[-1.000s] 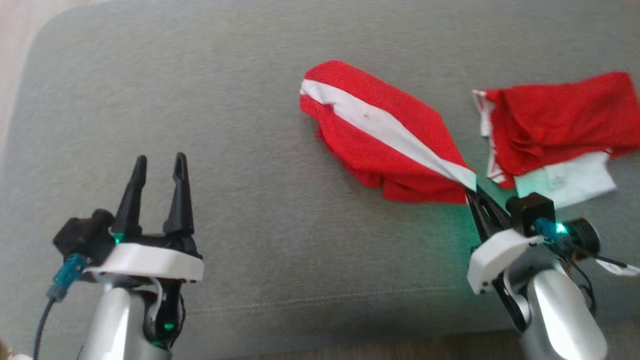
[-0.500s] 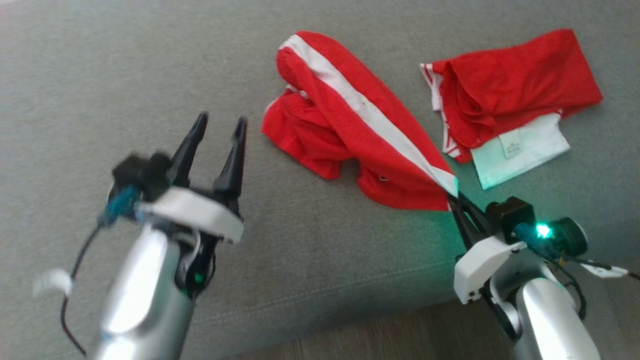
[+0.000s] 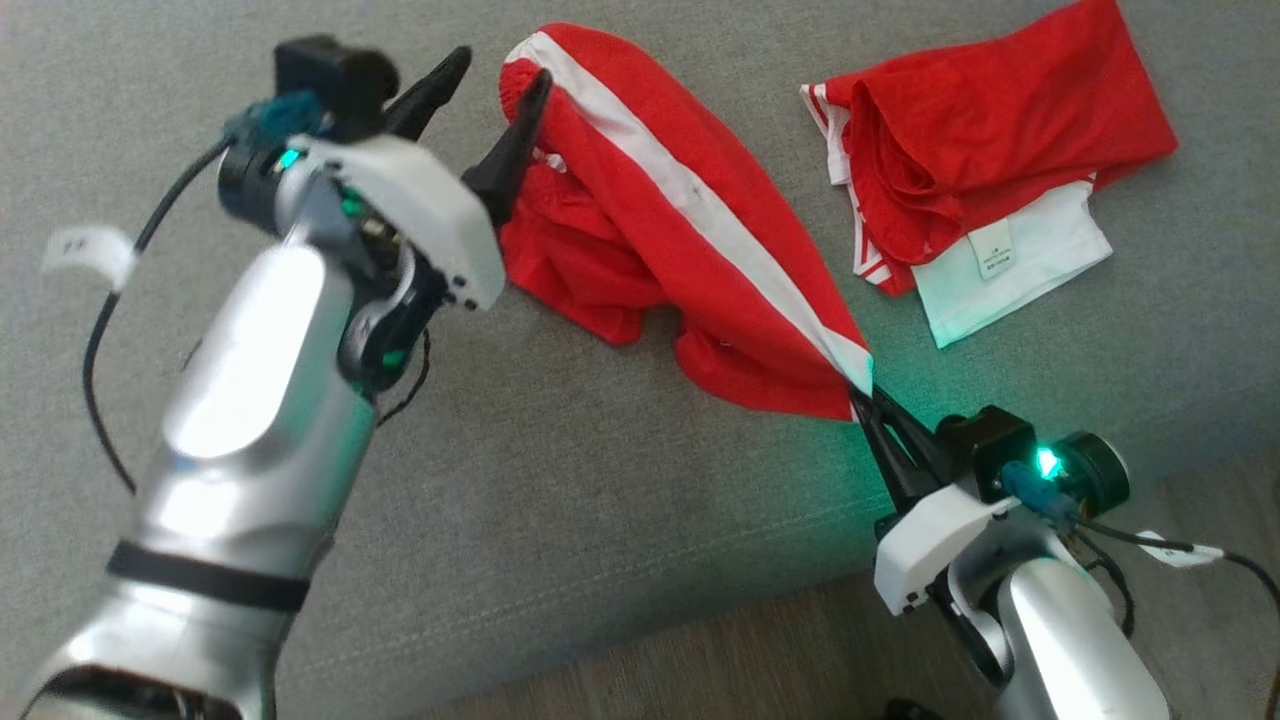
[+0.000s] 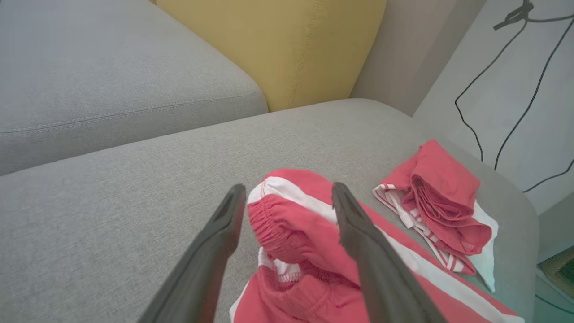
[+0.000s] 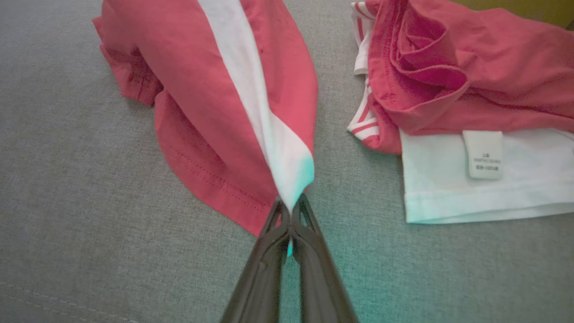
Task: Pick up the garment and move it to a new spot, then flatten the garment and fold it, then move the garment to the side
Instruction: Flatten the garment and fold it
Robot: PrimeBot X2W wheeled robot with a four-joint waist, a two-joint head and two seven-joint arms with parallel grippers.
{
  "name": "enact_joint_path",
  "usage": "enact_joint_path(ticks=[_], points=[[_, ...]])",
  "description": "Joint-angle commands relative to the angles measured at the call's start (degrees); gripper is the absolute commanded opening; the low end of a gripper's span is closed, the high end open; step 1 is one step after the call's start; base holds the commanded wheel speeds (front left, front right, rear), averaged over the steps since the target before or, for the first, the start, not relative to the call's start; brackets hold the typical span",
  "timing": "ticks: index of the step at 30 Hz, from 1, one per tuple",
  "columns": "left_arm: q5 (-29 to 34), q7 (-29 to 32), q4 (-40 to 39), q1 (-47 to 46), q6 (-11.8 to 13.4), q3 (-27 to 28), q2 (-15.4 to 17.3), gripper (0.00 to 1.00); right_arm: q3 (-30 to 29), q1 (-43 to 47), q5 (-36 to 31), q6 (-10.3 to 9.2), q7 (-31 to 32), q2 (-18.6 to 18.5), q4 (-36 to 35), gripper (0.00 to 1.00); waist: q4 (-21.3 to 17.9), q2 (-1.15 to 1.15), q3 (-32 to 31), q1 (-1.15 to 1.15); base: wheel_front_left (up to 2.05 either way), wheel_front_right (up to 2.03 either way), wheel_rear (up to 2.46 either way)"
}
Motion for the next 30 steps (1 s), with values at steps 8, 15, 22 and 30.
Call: enact_joint_path(ticks=[8,15,22,30], points=[[1.42,5.28,4.91,-10.03,0.38,-2.52,0.3,1.0,2.12,-2.44,1.11,-0.02,-1.59,0.27,-0.15,0.0,-0.73,0.0,1.16,0.0,0.0,0.0,0.0],[3.95,5.75,11.7,-14.52,2.82,-4.08,-0.93,1.0,2.6,-3.25,1.21,-0.02,-1.93,0.27,0.52,0.0,-1.1,0.0,2.2,0.0,0.0,0.0,0.0],[5.65,5.15,17.91,-17.73,3.58,-5.61,-1.41,1.0,3.25,-3.87,1.62,-0.02,-2.37,0.27,1.28,0.0,-1.69,0.0,2.68,0.0,0.0,0.0,0.0],[5.19,4.78,22.81,-19.84,2.49,-6.93,-2.74,1.0,3.55,-4.24,1.79,-0.02,-2.63,0.27,1.8,0.0,-2.21,0.0,2.98,0.0,0.0,0.0,0.0]])
